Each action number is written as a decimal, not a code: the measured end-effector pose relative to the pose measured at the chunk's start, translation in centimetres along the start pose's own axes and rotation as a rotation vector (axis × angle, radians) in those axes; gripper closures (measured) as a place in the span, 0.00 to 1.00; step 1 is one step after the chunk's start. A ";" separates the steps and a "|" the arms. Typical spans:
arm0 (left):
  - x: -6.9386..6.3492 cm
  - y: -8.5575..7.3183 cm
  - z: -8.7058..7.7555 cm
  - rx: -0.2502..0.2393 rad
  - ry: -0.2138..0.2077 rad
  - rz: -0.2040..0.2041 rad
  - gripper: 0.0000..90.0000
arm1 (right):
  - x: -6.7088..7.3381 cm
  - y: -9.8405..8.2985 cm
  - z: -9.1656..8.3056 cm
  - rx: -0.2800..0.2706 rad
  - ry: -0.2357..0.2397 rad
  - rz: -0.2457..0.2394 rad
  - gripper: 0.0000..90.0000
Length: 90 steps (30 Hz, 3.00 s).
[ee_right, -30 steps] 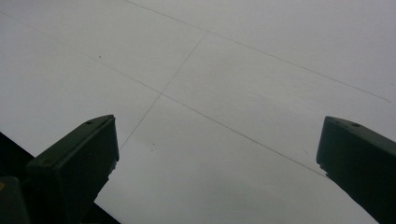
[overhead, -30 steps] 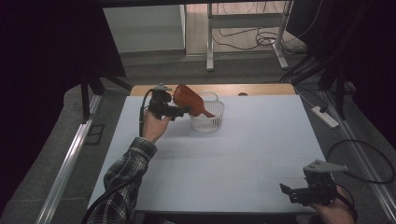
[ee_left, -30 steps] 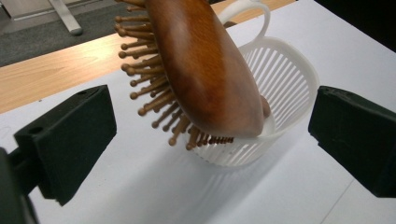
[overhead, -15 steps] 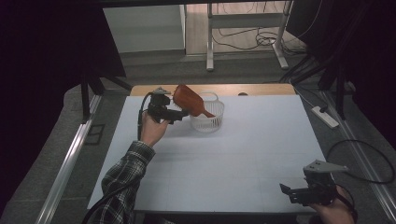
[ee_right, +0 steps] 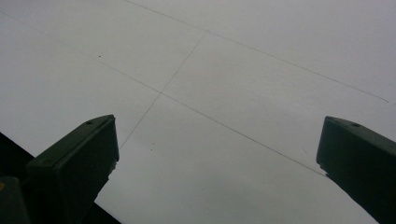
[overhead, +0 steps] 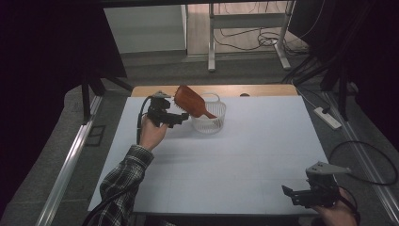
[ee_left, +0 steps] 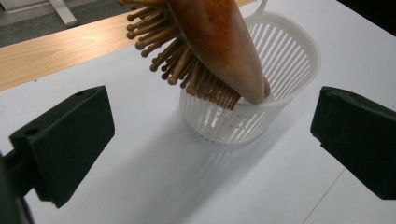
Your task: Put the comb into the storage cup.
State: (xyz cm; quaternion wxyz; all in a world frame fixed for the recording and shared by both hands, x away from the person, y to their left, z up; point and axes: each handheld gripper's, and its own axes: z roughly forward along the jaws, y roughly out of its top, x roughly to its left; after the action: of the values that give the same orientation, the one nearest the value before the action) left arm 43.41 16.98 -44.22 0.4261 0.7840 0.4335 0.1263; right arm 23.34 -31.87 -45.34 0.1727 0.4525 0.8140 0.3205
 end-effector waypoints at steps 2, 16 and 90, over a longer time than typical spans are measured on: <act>0.0 -0.1 -0.1 -0.004 -0.001 0.006 0.00 | 0.0 0.0 0.0 -0.002 -0.001 0.002 0.00; 0.1 -1.5 -0.6 -0.018 -0.016 0.016 0.00 | 0.1 0.0 -0.1 -0.010 -0.002 -0.009 0.00; -3.1 -7.0 -5.4 -0.007 -0.065 0.036 0.00 | 0.1 0.0 -0.2 -0.017 -0.008 -0.007 0.00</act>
State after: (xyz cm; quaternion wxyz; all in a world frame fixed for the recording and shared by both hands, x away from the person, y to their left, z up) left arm 34.54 19.41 -45.91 0.4401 0.7939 0.4048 0.1099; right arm 23.16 -31.83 -45.25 0.1810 0.4495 0.8122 0.3249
